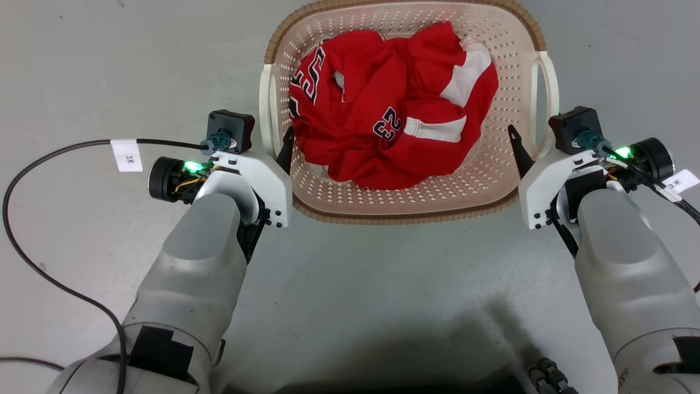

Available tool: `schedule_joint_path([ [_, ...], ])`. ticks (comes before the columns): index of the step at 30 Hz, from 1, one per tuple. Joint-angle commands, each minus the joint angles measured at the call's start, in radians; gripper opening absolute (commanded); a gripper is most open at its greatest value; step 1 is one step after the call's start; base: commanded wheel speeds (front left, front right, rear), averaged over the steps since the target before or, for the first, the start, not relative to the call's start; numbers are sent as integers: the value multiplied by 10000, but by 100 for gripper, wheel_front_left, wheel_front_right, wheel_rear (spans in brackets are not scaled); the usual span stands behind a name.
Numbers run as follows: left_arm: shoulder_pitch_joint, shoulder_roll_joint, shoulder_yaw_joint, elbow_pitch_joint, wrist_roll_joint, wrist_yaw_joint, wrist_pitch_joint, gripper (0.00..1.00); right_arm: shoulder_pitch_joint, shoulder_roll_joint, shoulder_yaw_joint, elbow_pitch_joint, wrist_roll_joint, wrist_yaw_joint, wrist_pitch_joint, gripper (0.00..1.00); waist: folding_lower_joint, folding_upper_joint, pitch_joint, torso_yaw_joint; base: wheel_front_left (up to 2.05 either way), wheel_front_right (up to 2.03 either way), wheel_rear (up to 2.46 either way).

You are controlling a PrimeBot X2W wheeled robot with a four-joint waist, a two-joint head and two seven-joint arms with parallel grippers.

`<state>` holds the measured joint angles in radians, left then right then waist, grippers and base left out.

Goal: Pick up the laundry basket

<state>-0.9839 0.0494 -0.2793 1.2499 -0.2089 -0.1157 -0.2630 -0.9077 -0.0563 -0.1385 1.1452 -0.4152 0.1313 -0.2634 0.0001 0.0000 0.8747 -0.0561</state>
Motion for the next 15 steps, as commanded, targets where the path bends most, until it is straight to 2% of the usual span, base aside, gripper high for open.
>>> schedule_joint_path([
  [1, -137, 18, -59, 40, -96, 2, -6, 100, -161, -8, -50, 107, -69, -10, -21, 100, -1, 0, 87, 14, 0, 0, 0],
  [10, -375, 18, -558, 184, -320, 65, 69, 100, -416, 50, -227, 590, -134, -9, -21, 100, -1, 0, 374, 36, 0, 0, 0],
  [11, -444, 18, -748, 207, -380, 88, 88, 0, -507, 54, -270, 667, -145, -10, -21, 0, -1, 0, 423, 37, 0, 0, 0],
  [15, -427, 57, -1047, 253, -569, 82, 107, 0, -613, 20, -277, 886, -179, -10, -18, 0, -1, 0, 375, 42, 0, 0, 0],
])
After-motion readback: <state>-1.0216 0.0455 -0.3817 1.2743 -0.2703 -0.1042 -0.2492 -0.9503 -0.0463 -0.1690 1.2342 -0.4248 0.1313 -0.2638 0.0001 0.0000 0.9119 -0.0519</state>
